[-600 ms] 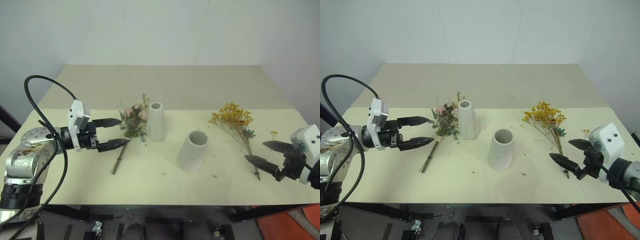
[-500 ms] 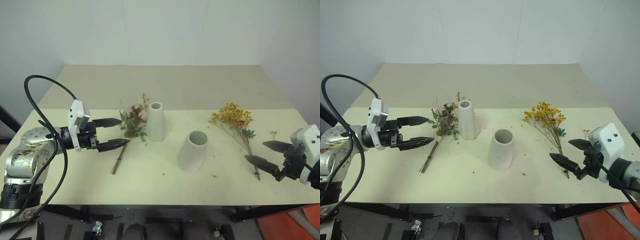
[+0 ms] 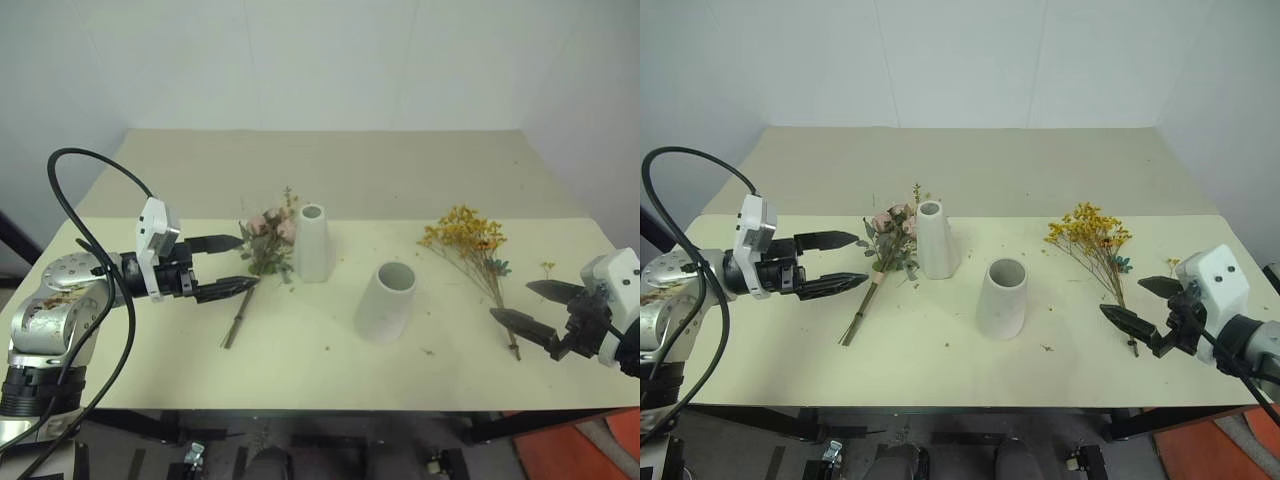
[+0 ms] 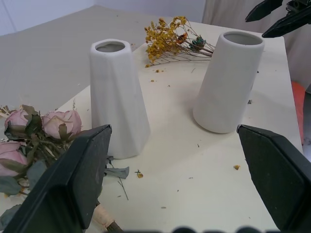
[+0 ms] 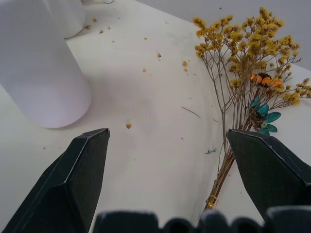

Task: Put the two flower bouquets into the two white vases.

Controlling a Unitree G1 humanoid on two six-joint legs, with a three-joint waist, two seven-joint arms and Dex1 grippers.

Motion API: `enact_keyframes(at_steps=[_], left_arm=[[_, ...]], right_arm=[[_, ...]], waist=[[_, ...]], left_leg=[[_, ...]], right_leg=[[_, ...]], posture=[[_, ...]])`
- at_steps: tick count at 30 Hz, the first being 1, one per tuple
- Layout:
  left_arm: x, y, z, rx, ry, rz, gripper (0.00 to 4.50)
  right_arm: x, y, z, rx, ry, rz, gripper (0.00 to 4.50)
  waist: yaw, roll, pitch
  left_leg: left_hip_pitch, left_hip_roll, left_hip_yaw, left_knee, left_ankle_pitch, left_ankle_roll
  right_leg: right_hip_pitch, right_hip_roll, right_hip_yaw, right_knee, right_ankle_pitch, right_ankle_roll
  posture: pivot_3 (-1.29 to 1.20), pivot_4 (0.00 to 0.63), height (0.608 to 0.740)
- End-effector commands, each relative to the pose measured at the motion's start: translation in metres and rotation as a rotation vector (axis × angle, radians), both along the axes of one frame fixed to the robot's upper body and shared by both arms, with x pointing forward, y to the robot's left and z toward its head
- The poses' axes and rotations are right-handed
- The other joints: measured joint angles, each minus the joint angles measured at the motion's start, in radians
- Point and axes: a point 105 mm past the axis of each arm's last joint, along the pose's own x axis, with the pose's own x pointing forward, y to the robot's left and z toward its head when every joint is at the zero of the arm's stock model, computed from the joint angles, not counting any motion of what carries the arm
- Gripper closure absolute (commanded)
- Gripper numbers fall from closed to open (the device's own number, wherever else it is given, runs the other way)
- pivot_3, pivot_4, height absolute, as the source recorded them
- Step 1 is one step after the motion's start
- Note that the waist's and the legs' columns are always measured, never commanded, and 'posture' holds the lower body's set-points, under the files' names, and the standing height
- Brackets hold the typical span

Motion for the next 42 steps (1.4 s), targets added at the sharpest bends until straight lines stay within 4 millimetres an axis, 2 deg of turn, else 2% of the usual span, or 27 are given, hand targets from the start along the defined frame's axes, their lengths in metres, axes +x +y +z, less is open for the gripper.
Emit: enact_keyframes(at_steps=[1,8,10,14,19,23,27,32,42], left_arm=[[-0.002,-0.006,0.013,0.004,-0.058,-0.033,0.0],[0.0,-0.007,0.015,0.014,-0.056,-0.034,0.0],[0.003,-0.006,0.011,0.05,-0.028,-0.003,0.0],[0.018,0.0,-0.006,0.191,0.036,0.134,0.0],[0.038,0.007,-0.018,0.31,0.129,0.314,0.0],[0.051,0.007,-0.023,0.328,0.259,0.442,0.0],[0.049,-0.005,-0.037,0.434,0.372,0.444,0.0],[0.054,-0.01,-0.042,0.493,0.477,0.507,0.0],[0.053,-0.022,-0.068,0.565,0.567,0.547,0.0]], right_arm=[[0.003,-0.001,0.007,-0.029,-0.029,-0.009,0.02],[0.003,0.001,0.008,-0.024,-0.037,-0.004,0.02],[0.002,0.007,0.014,-0.007,-0.066,0.031,0.02],[0.002,0.02,0.028,0.004,-0.113,0.105,0.02],[0.004,0.034,0.048,0.02,-0.165,0.2,0.02],[0.007,0.041,0.058,0.012,-0.185,0.248,0.02],[0.009,0.05,0.067,0.005,-0.204,0.325,0.02],[0.013,0.051,0.067,0.002,-0.205,0.333,0.02],[0.012,0.05,0.068,0.008,-0.201,0.342,0.02]], waist=[[0.0,0.0,0.0],[0.0,0.0,0.0],[-0.001,0.0,0.0],[-0.003,0.0,0.0],[-0.002,0.0,0.0],[0.0,-0.001,0.0],[-0.002,-0.001,0.0],[-0.001,-0.001,0.001],[-0.001,-0.001,0.001]], left_leg=[[0.0,0.0,0.0,0.0,0.0,0.0],[0.0,0.0,0.0,0.0,0.0,0.0],[0.0,0.0,0.0,0.0,0.0,0.0],[0.0,0.0,0.0,0.0,0.0,0.0],[0.0,0.0,0.0,0.0,0.0,0.0],[-0.001,-0.001,0.0,0.0,0.0,0.0],[-0.001,-0.001,0.0,0.0,0.0,0.0],[-0.001,-0.001,0.0,0.001,0.0,0.0],[-0.001,-0.001,0.0,0.001,0.0,0.0]], right_leg=[[0.0,0.0,0.0,0.0,0.0,0.0],[0.0,0.0,0.0,0.0,0.0,0.0],[0.0,0.0,0.0,0.0,0.0,0.0],[0.0,0.0,0.0,0.0,0.0,0.0],[0.0,0.0,0.0,0.0,0.0,0.0],[0.0,0.0,0.0,0.0,0.0,0.0],[0.0,0.0,0.0,0.001,0.0,0.0],[-0.001,0.0,0.0,0.001,0.0,0.0],[-0.001,0.0,0.0,0.002,0.0,0.0]], posture=[[0.0,0.15,0.74],[0.0,0.15,0.74],[0.0,0.15,0.74],[0.0,0.15,0.74],[0.0,0.15,0.74],[0.0,0.15,0.74],[0.0,0.15,0.74],[0.0,0.15,0.74],[0.0,0.15,0.74]])
